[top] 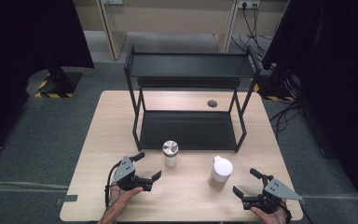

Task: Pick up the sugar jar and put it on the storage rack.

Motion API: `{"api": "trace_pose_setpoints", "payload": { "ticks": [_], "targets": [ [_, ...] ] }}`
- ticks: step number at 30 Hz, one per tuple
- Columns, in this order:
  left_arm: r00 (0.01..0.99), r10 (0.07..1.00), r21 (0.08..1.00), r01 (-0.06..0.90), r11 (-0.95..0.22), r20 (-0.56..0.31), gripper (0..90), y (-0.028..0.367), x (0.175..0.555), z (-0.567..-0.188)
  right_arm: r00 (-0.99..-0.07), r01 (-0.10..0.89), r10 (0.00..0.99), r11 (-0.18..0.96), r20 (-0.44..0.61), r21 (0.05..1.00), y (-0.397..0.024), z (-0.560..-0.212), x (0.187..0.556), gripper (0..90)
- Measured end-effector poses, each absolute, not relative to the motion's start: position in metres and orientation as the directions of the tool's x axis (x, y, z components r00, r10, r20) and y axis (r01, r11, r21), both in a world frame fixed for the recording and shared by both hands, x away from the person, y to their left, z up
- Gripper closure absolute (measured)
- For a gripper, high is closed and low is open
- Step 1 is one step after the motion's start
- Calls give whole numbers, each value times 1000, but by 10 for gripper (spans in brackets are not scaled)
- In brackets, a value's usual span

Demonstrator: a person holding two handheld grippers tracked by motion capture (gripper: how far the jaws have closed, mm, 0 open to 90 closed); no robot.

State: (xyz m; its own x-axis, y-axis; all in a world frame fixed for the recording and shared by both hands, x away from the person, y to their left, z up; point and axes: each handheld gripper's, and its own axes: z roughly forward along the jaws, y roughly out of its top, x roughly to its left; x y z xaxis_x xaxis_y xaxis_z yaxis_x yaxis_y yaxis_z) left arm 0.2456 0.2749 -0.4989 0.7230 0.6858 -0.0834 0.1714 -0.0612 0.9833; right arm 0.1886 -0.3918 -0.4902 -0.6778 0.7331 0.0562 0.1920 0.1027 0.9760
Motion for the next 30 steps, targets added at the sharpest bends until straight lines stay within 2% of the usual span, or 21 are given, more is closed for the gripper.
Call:
{"api": "trace_pose_setpoints", "payload": {
  "ticks": [30],
  "targets": [
    [722,687,984,169,-55,-86,3,270,244,-500,-669,201,739,75,81,977,-392,-493,188,5]
  ]
}}
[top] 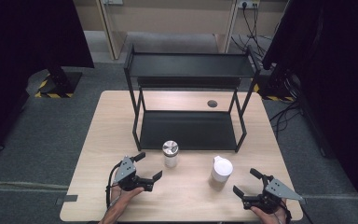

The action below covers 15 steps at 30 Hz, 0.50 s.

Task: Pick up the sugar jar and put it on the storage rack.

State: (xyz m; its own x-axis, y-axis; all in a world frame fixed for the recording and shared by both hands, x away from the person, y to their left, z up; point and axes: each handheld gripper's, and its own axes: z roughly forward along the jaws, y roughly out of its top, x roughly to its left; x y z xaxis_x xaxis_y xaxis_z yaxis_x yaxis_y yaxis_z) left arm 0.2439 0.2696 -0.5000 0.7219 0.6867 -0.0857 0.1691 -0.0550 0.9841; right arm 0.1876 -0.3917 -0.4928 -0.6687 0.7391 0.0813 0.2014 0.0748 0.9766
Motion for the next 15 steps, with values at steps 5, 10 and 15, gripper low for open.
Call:
{"api": "trace_pose_setpoints", "payload": {
  "ticks": [5,10,15],
  "targets": [
    [721,688,984,170,-59,-84,4,266,244,-500,-669,202,738,71,85,977,-392,-493,188,5],
    [722,687,982,175,-66,-83,3,263,247,-498,-667,204,740,71,85,976,-392,-494,188,5],
    [717,691,981,181,-67,-86,3,262,250,-495,-667,204,740,73,84,976,-391,-494,188,5]
  ]
}}
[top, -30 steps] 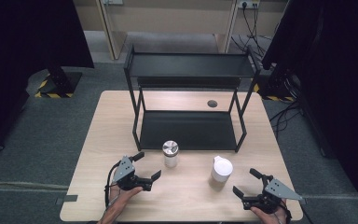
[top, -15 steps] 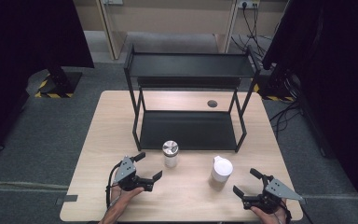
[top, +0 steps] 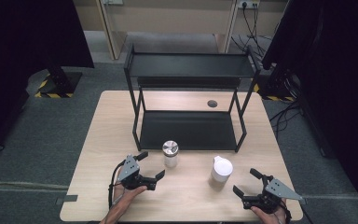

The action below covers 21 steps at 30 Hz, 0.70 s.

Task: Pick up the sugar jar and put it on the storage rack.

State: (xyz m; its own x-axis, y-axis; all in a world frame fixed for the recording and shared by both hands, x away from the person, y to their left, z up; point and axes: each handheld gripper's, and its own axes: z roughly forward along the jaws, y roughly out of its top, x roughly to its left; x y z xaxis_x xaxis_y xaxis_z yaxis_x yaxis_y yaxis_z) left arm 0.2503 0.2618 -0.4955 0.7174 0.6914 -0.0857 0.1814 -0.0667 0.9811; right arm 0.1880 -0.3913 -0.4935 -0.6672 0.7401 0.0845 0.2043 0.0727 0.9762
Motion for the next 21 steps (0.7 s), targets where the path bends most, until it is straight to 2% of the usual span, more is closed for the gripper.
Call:
{"api": "trace_pose_setpoints", "payload": {
  "ticks": [21],
  "targets": [
    [725,685,977,188,-99,-70,3,239,274,-489,-665,205,742,73,85,976,-391,-494,188,5]
  ]
}}
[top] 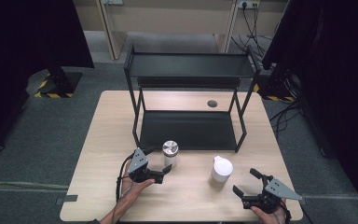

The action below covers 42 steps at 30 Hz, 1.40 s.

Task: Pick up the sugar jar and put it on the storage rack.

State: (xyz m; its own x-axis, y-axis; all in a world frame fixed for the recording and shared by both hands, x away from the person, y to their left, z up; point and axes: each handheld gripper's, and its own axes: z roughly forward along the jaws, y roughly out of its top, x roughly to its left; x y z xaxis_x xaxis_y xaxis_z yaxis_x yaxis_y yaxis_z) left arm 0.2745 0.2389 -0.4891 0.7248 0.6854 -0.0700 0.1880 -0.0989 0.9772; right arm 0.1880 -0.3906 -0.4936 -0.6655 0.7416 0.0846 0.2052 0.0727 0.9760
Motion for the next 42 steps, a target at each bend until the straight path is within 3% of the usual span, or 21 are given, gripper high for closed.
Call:
{"api": "trace_pose_setpoints", "payload": {
  "ticks": [23,37,42],
  "targets": [
    [727,682,969,214,-122,-75,36,220,302,-487,-667,205,739,67,90,977,-391,-494,188,5],
    [726,685,964,223,-145,-65,117,213,308,-486,-670,205,737,65,92,977,-391,-495,189,5],
    [729,682,961,225,-159,-57,204,210,310,-483,-666,202,740,58,94,978,-392,-495,188,5]
  ]
}}
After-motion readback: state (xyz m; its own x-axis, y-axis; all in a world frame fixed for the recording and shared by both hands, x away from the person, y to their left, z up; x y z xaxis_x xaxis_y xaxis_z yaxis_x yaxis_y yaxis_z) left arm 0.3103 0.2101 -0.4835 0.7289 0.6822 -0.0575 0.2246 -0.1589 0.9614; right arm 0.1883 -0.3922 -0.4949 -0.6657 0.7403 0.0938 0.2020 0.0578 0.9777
